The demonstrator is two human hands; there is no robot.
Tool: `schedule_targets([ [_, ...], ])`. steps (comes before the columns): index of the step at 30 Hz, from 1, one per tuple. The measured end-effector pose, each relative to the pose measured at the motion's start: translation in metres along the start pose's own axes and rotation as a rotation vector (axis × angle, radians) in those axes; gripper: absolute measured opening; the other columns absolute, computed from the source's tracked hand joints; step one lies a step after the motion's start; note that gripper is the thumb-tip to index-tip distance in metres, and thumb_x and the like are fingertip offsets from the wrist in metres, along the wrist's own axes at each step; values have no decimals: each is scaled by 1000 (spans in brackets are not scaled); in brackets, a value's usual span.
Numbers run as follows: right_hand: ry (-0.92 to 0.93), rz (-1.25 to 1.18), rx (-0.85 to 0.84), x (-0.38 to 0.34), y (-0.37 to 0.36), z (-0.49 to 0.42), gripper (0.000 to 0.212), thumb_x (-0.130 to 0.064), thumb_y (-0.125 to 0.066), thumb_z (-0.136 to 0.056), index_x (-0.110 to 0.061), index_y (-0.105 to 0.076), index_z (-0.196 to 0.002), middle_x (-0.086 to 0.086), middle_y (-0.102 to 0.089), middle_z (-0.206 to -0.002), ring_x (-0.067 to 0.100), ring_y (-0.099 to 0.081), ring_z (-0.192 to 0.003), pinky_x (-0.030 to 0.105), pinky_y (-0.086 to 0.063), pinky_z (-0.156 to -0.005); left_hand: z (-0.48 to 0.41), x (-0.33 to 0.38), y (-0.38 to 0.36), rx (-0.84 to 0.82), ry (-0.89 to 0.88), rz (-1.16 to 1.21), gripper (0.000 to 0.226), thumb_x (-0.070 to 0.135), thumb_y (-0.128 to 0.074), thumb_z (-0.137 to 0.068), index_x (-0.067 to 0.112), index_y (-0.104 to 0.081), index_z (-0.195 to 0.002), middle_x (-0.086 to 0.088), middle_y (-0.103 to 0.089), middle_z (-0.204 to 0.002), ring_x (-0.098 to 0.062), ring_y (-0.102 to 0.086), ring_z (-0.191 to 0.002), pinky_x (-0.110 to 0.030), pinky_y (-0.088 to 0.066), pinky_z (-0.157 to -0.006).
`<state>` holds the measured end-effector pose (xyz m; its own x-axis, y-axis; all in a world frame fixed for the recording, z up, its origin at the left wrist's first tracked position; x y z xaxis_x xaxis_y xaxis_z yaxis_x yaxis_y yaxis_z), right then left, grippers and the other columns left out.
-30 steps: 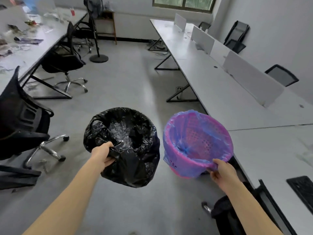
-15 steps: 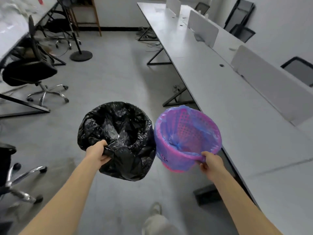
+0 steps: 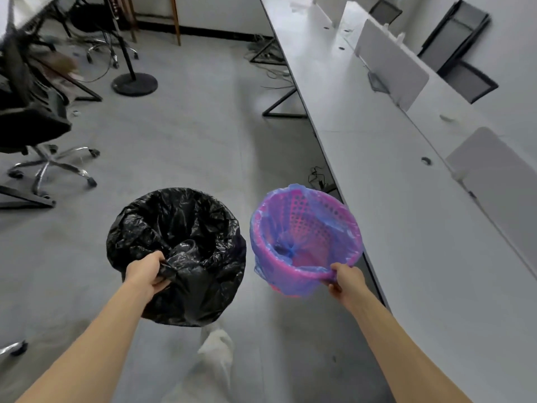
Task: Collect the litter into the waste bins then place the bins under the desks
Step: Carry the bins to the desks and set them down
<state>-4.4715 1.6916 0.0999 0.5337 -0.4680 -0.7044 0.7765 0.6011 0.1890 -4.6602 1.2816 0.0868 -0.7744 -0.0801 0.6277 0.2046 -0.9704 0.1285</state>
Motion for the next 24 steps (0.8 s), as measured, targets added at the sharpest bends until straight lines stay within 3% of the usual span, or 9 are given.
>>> schedule_targets([
  [8,-41,174,85,-101,-99,-125,9,0,-51,-90,-2,-52,-82,18,-58,-72,26,-57,-52,16,-37,-31,-111,144,-114,49,13,-148,13,8,-59,-89,6,-52,-79,-12,-57,-84,-26,-59,-74,-40,-54,-74],
  [12,-82,202,91,-137,-139,-197,10,2,-50,-88,-2,-53,-79,19,-57,-70,21,-54,-40,15,-36,-32,-162,187,-173,48,31,-279,9,10,-60,-87,3,-54,-86,-14,-58,-89,-27,-60,-78,-38,-54,-64],
  [17,-143,237,75,-156,-193,-305,12,4,-46,-88,1,-54,-80,16,-52,-62,10,-43,-24,13,-30,-30,-234,218,-239,70,70,-355,24,16,-63,-83,4,-55,-102,-19,-59,-108,-34,-61,-99,-38,-56,-60],
  [24,-290,310,89,-157,-259,-434,22,7,-44,-83,11,-60,-98,15,-56,-61,23,-50,-45,17,-35,-34,-314,232,-338,139,136,-415,13,14,-61,-86,6,-53,-93,-18,-60,-103,-32,-63,-94,-34,-54,-59],
])
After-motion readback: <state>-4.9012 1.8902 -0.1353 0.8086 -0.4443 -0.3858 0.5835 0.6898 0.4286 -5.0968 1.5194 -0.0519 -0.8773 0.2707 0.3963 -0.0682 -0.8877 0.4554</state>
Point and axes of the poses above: each hand's wrist, its own z-axis away from the middle knuckle, its own y-axis out of the back of the hand, x = y × z, the point moved 7 cm from there along -z, towards the middle knuckle
